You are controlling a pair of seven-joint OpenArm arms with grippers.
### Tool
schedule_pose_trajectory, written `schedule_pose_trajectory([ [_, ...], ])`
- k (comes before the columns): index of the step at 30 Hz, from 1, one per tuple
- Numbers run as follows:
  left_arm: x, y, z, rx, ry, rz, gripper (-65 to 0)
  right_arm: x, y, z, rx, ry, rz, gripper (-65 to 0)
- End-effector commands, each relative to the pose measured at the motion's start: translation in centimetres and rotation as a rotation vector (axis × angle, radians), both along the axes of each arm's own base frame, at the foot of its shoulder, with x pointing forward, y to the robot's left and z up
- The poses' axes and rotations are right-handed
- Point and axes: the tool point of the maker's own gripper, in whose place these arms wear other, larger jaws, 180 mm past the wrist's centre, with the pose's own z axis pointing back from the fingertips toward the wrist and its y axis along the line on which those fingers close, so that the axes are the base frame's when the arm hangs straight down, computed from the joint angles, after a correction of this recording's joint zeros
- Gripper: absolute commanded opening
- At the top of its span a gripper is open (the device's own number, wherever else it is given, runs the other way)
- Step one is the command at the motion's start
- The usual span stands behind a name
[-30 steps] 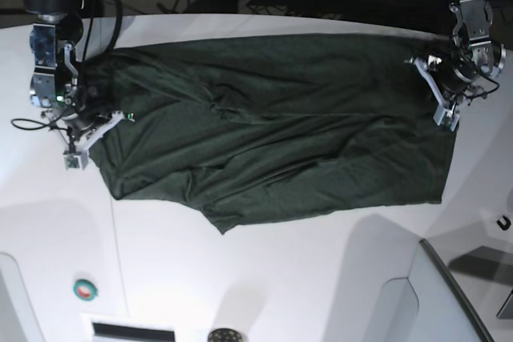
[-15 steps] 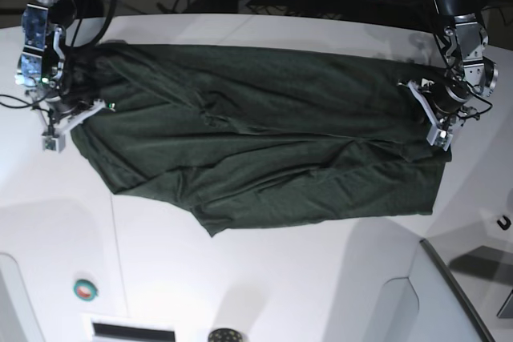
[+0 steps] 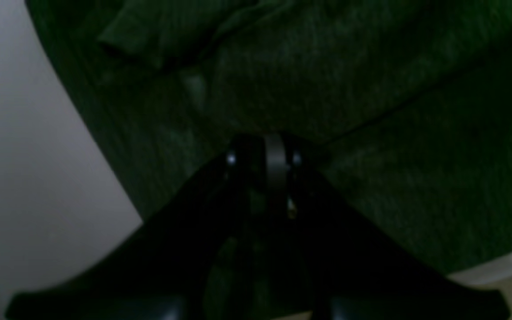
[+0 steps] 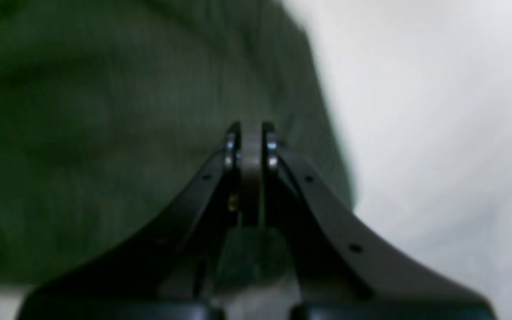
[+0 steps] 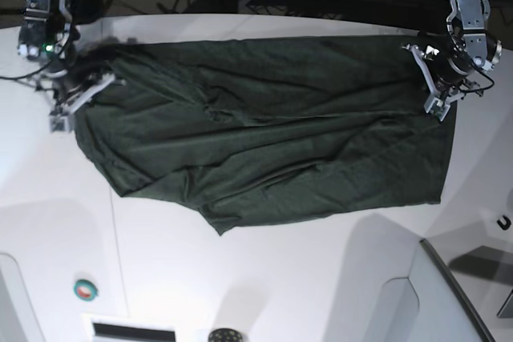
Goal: Layout the t-shirt on the table in an organized manner, then fold the t-shirt properly
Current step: 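Grasp the shirt corners with both grippers and lift them slightly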
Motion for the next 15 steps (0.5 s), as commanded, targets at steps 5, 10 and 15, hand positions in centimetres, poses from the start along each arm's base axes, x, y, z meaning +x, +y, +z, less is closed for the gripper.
schedule_pose_trajectory([
  [5,-1.7,0.8,-0.9,0.035,0.077,0.004,-57.8,-0.6,1.6,-0.1,0.014,0.002,0.042,-64.4],
  [10,1.4,1.6,0.5,0.056,0.023,0.0,-57.8,-0.8,1.8,-0.3,0.015,0.013,0.047,-64.4],
  [15,3.9,1.8,1.8,0.066,-0.026,-0.003,-57.8,-2.4,1.6,-2.4,0.025,0.083,0.036,-64.4],
])
